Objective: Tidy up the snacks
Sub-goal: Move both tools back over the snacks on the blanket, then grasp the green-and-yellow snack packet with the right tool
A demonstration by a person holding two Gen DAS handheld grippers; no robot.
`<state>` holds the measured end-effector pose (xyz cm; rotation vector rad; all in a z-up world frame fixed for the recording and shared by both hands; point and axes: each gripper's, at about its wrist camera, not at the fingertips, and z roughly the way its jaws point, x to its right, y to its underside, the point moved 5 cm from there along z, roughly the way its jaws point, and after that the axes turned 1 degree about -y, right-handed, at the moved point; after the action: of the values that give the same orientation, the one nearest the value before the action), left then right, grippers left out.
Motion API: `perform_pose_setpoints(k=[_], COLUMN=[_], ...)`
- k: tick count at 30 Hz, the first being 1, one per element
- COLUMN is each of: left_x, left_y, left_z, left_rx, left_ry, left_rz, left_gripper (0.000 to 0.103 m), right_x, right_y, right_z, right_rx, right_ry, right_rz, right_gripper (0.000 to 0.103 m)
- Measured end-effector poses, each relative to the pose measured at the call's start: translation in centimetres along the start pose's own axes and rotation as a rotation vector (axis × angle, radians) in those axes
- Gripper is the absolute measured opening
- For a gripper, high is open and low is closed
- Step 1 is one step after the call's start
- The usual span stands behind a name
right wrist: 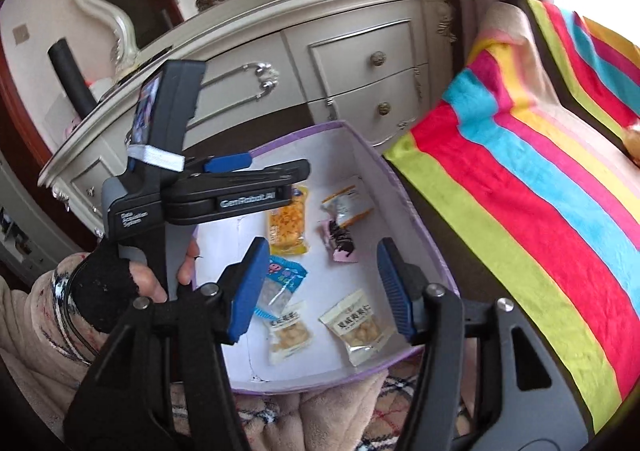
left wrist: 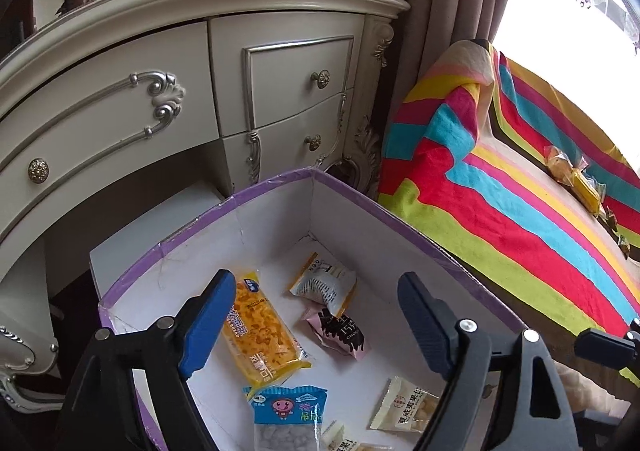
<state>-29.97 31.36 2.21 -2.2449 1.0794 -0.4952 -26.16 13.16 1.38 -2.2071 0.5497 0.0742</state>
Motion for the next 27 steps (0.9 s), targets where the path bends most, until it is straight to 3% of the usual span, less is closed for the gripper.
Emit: perform_pose_setpoints(k=[4, 7, 13, 17, 22, 27], left_x=[3.1, 7.8, 21.9, 31.0, 39.3, 44.0], left_y=[-0.7, -1.5, -2.4, -2.1, -1.4, -2.2], left_z=[0.0, 0.8, 4.1, 7.3, 11.1, 12.8], left_rx=[0.008, -0.006, -0.071, -0.123, -0.162, -0.112], left_ry=[0.036, 0.113, 0.360, 0.464, 0.484, 0.459], left_rz=[0.065, 0.132, 0.259, 0.283, 0.343, 0.403], left_gripper=[0.084, 0.084, 0.084, 0.084, 0.084, 0.085], right_x=[3.9, 7.7, 18.2, 25.8, 34.1, 41.4], right_y=[0.6, 1.5, 5.2, 8.9, 13.0, 14.0], right_z=[-1.9, -3.8, -9.5, -13.8, -19.1, -21.7], right_rx=[0.042, 0.092, 0.186, 0.236, 0.244, 0.190], right_ry=[0.041, 0.093, 0.337, 0.484, 0.648, 0.722], right_rz=[0.102, 0.197, 0.423, 0.595, 0.719, 0.681], right_gripper=[0.063, 0.068, 0.076, 0.079, 0.079, 0.080])
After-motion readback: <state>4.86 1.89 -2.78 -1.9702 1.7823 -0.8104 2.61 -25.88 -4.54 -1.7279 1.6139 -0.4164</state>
